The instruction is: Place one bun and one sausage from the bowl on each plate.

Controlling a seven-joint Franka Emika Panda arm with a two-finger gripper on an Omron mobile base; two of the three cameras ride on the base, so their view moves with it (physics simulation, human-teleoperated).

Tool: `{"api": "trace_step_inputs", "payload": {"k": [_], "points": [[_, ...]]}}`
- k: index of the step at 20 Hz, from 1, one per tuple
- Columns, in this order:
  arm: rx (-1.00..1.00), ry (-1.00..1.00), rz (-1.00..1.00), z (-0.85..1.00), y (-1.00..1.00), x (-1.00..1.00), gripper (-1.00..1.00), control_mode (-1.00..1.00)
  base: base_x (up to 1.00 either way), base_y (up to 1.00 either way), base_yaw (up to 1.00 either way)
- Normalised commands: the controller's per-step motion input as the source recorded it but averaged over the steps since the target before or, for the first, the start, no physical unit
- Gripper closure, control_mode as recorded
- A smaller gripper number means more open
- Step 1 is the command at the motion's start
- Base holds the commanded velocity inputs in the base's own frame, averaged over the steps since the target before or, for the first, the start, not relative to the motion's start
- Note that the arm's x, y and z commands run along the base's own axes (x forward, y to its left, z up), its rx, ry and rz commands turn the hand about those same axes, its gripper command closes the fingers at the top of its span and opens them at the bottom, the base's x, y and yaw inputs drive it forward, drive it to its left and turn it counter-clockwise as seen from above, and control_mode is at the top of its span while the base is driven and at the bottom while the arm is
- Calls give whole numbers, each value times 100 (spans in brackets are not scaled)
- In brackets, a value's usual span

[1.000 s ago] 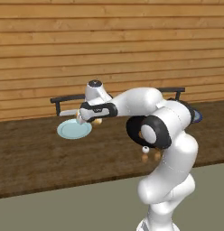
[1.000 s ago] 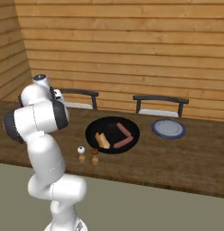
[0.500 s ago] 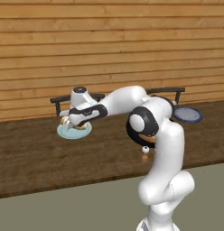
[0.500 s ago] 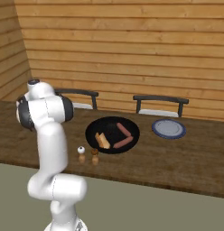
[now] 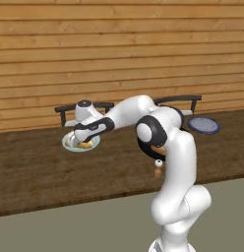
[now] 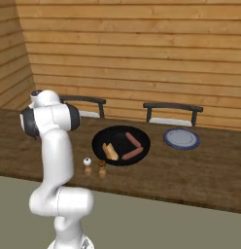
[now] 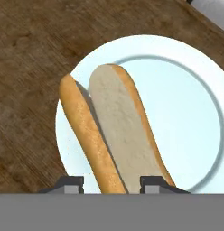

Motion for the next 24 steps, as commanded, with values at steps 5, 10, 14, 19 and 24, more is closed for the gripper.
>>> {"api": "trace_step_inputs", "payload": {"k": [5, 10, 14, 19, 24], "points": [[0, 0, 0, 2, 0, 0, -100, -100, 0, 0, 0], [0, 0, -8, 49, -51, -45, -100, -100, 0, 0, 0], [1, -8, -19, 41, -100, -76, -100, -100, 0, 0, 0], [-1, -1, -14, 27, -100, -18, -100, -100, 0, 0, 0], [-3, 2, -12, 43, -94, -7, -100, -100, 0, 0, 0]]}}
